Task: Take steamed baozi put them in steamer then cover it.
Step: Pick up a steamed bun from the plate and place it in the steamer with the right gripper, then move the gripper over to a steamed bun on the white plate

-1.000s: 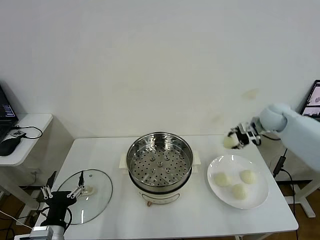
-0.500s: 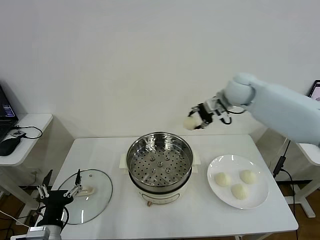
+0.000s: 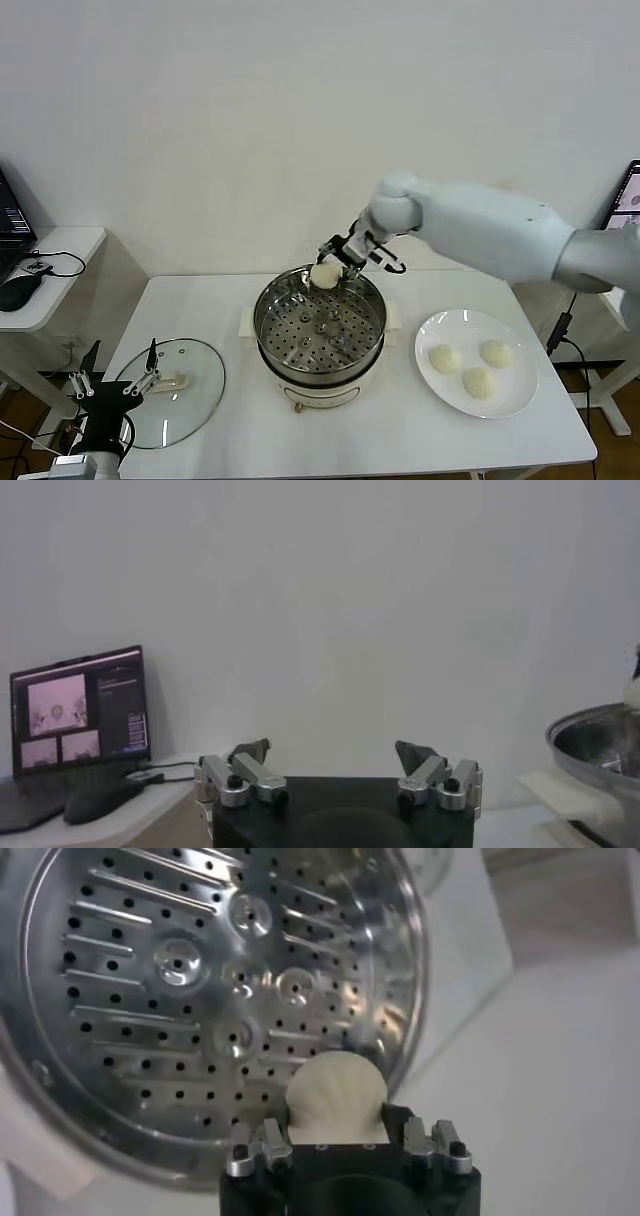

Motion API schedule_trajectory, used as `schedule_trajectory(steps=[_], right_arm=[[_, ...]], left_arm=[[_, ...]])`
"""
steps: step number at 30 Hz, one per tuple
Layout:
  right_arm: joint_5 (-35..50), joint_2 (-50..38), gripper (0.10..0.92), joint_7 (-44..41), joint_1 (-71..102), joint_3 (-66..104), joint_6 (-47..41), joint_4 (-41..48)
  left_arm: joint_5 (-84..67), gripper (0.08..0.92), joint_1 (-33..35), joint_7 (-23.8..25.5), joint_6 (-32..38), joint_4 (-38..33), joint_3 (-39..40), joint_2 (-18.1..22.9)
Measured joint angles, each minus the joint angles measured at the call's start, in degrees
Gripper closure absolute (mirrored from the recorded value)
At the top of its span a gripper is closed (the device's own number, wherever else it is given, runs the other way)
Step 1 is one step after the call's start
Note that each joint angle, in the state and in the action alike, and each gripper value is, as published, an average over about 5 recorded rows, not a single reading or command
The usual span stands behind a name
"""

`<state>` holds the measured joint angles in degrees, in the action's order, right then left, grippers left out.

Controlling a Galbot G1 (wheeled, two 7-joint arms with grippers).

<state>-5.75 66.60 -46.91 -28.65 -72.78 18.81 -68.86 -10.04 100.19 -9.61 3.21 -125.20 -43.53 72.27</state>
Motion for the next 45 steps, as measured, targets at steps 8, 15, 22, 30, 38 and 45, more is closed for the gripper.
schedule_trajectory(steps=[8, 15, 22, 30, 38, 45], right_arm=[[-6.93, 3.17, 0.431, 2.24, 2.15, -0.17, 5.21, 3.72], [-10.22, 4.77, 0.404, 3.21, 3.17, -0.71, 7.68, 5.46], [-11.21, 5.34, 0.233, 3.73, 3.37, -0.90, 8.76, 5.99], [-4.21, 2.44, 0.203, 1.41, -1.30, -2.32, 3.70, 1.68], [8.72, -7.33, 0.203, -2.79, -9.94, -4.91, -13.39, -9.66], [14.71, -19.67, 0.203, -4.41, -13.56, -7.15, -27.52, -20.05]], left_arm=[[-0.05, 0.177, -0.32, 0.00, 0.20, 0.55, -0.03, -0.03], [-0.11, 0.177, -0.33, 0.00, 0.46, 0.68, -0.02, -0.07], [-0.09, 0.177, -0.30, 0.00, 0.50, 0.52, 0.03, 0.10], [-0.15, 0.177, 0.02, 0.00, 0.26, -0.11, -0.37, -0.17], [-0.12, 0.177, -0.17, -0.10, -0.71, -1.05, 0.20, -0.23], [0.03, 0.177, -0.34, -0.12, -1.58, -1.74, 0.69, -0.86]])
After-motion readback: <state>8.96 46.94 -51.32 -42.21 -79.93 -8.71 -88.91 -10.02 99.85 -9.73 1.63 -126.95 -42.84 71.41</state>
